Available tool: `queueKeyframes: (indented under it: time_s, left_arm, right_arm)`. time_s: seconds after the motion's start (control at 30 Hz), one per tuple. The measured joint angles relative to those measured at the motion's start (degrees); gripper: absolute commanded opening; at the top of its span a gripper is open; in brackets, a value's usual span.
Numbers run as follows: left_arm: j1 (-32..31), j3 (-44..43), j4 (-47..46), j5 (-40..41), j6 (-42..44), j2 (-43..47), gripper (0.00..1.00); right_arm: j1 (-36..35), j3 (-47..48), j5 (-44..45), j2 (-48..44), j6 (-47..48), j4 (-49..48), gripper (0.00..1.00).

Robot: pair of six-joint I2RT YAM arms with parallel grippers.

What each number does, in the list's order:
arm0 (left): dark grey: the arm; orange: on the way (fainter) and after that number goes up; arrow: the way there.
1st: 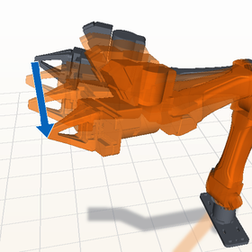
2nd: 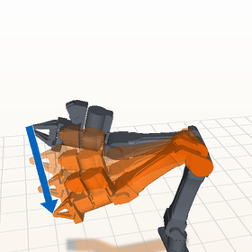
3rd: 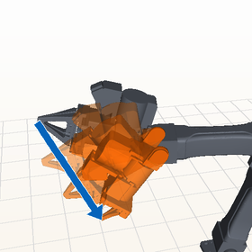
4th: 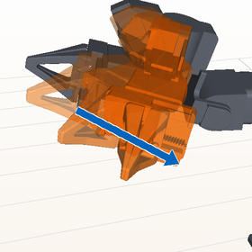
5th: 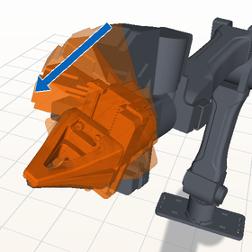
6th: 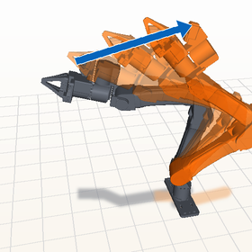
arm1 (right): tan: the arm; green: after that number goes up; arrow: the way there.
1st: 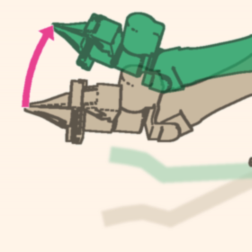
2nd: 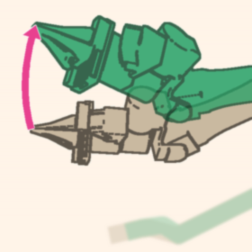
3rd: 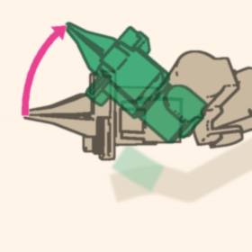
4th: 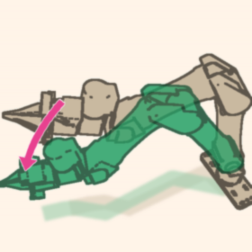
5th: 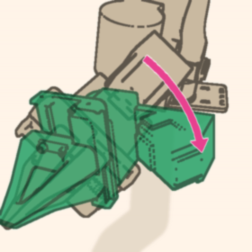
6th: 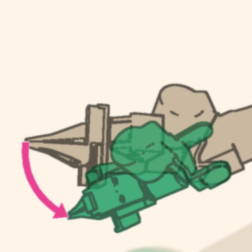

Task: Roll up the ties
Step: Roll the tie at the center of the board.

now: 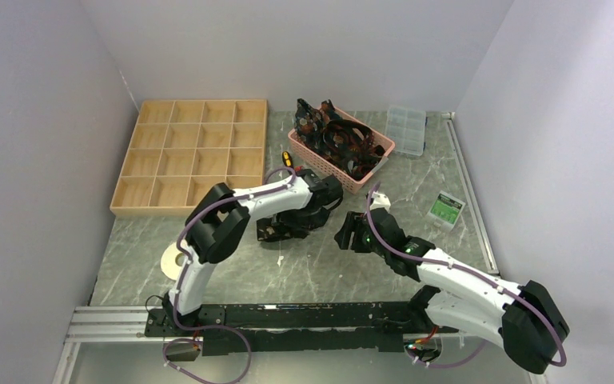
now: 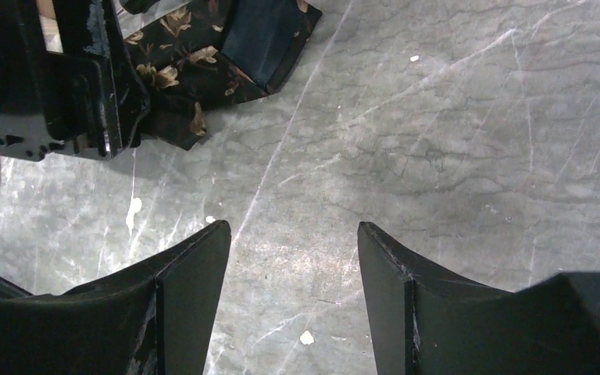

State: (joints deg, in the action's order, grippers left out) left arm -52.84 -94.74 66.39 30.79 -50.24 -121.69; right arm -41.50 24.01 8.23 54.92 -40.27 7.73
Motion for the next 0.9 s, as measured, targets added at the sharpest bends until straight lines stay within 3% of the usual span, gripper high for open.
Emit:
queueKeyframes:
  time_s: [0.33,0.53,0.7,0.9]
  left_arm:
    - [-0.3,4.6,-5.1,-4.1,-0.1,10.1,0.70]
    - [-0.3,13.7,-9.7,-3.8,-1.0,24.2,0.66]
    - [-0.3,32.6,-20.0,-3.6,-2.3,45.2,0.64]
    - [0.9,58.8,-36.2,-5.9,-4.4,68.3,0.78]
  right_arm:
    - [0.1,0.1,-1.3,0.1,1.2,0.0,0.68]
    - [0.1,4.1,-5.7,4.7,3.3,-0.2,0.68]
    - [-0.5,10.3,-10.3,11.9,4.1,-1.8,0.67]
    - [-3.9,21.1,-13.2,23.6,4.1,-3.7,0.65]
